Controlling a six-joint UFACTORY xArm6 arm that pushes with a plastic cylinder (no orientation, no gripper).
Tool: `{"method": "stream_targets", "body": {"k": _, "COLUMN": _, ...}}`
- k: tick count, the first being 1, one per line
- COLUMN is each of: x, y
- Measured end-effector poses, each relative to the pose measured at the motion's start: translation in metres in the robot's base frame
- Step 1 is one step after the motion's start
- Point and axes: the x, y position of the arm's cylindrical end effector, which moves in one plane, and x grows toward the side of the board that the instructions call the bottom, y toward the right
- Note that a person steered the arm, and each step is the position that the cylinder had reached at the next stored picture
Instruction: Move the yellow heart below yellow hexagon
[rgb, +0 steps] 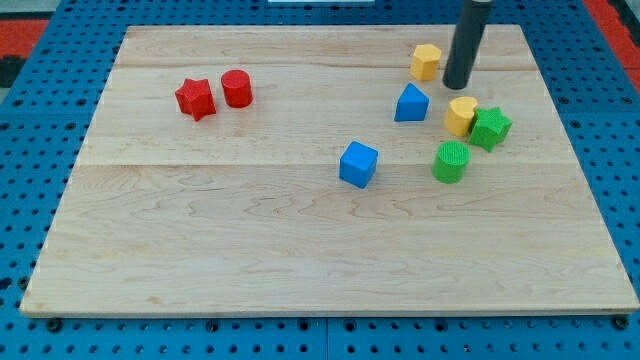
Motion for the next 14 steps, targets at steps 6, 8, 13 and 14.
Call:
{"method": "stream_targets", "body": {"k": 6, "x": 0.085, "y": -0.184}}
{"method": "stream_targets", "body": {"k": 8, "x": 0.108, "y": -0.225}}
{"method": "stream_targets", "body": {"k": 13, "x": 0.021, "y": -0.239}}
{"method": "stream_targets", "body": {"k": 14, "x": -0.01, "y": -0.222}}
